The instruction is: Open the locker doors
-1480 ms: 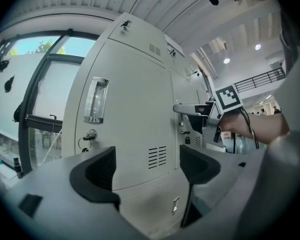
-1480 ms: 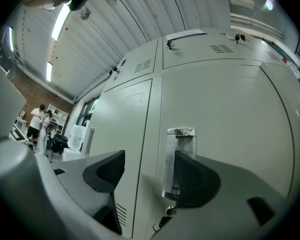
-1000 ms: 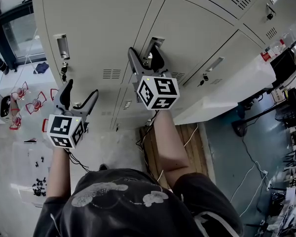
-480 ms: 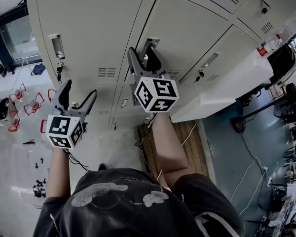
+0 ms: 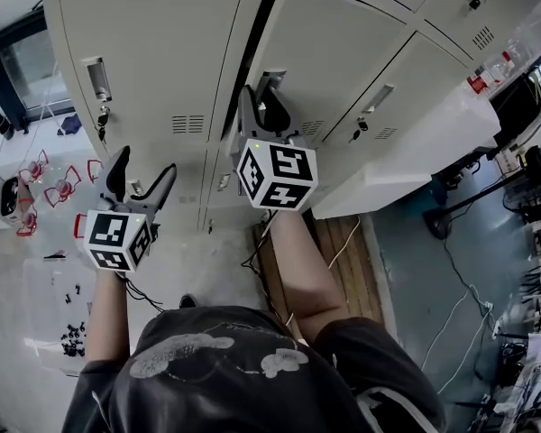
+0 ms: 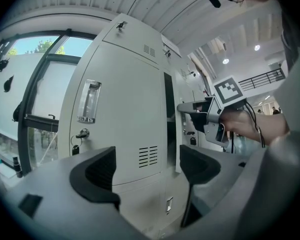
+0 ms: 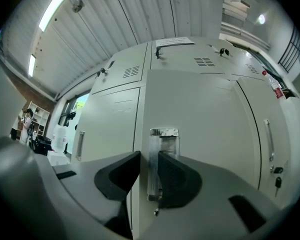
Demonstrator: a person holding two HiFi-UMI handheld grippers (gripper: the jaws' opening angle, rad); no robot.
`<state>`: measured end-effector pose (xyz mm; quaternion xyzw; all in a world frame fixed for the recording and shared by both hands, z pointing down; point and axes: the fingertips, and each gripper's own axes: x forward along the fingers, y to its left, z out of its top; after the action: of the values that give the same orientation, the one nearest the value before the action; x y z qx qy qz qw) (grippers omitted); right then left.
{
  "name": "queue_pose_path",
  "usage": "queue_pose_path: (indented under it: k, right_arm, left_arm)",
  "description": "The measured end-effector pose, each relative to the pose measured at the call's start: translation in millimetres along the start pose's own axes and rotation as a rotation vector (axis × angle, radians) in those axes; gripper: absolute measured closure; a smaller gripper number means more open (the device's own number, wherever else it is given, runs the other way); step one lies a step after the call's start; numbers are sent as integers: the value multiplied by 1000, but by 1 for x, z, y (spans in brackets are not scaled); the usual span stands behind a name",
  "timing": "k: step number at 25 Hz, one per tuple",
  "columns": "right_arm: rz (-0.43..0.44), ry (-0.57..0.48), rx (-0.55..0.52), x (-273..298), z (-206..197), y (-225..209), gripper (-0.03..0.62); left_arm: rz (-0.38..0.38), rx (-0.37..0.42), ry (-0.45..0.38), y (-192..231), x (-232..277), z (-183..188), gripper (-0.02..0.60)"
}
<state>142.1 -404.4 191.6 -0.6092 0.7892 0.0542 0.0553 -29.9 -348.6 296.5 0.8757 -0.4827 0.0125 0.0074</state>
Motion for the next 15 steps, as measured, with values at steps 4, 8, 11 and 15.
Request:
queue_pose_path:
  k: [4, 8, 11, 15]
  right_arm:
    - [35, 10, 13, -9, 1, 0, 468]
    - [74, 13, 21, -24, 4, 0, 467]
    - [109, 19, 26, -36, 6, -1, 467]
    - [146, 13, 35, -56, 10, -5, 467]
  left_arm:
    - [10, 5, -5, -7, -5, 4, 189]
    - [12, 13, -8, -17, -7, 8, 189]
    - [12, 17, -12, -29, -8, 11, 189]
    - [7, 22, -21, -48, -9, 15, 189]
